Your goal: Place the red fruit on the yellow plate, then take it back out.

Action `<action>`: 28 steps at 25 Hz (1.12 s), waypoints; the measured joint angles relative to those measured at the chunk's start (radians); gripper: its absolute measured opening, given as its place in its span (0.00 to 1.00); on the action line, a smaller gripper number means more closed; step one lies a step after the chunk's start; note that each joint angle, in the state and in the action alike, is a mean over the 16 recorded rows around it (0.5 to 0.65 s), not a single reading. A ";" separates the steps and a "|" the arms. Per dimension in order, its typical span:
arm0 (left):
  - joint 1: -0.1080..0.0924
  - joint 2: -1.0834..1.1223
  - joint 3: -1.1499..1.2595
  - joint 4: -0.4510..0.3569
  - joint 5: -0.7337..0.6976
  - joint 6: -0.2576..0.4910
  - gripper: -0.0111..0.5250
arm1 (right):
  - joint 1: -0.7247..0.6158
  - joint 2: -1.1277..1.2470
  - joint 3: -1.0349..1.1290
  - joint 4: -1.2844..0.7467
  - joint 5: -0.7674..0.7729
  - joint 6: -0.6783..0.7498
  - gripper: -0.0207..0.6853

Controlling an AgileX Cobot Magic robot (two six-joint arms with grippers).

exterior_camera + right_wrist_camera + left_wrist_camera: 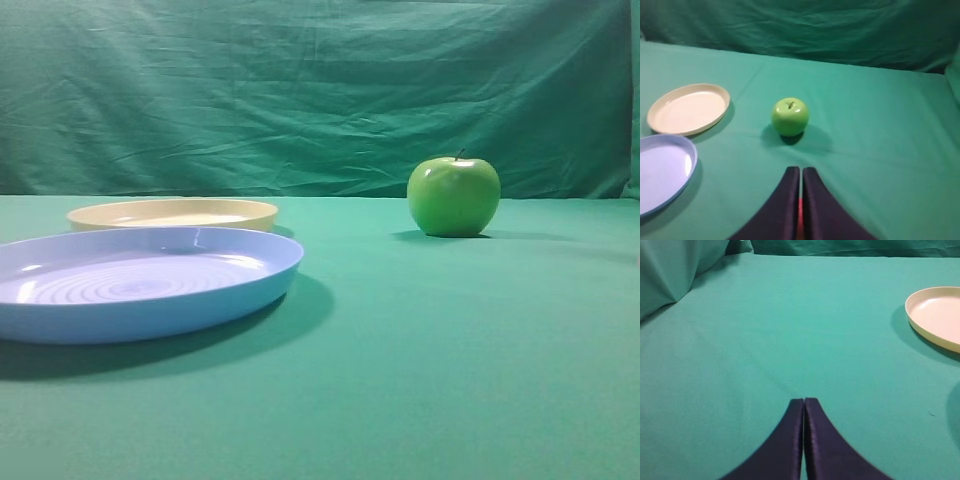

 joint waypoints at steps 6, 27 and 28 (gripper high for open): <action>0.000 0.000 0.000 0.000 0.000 0.000 0.02 | -0.112 -0.126 0.168 -0.046 -0.152 0.045 0.03; 0.000 0.000 0.000 0.000 0.000 0.000 0.02 | -0.231 -0.267 0.612 -0.069 -0.387 0.047 0.03; 0.000 0.000 0.000 0.000 0.000 0.000 0.02 | -0.231 -0.267 0.617 -0.069 -0.392 0.045 0.03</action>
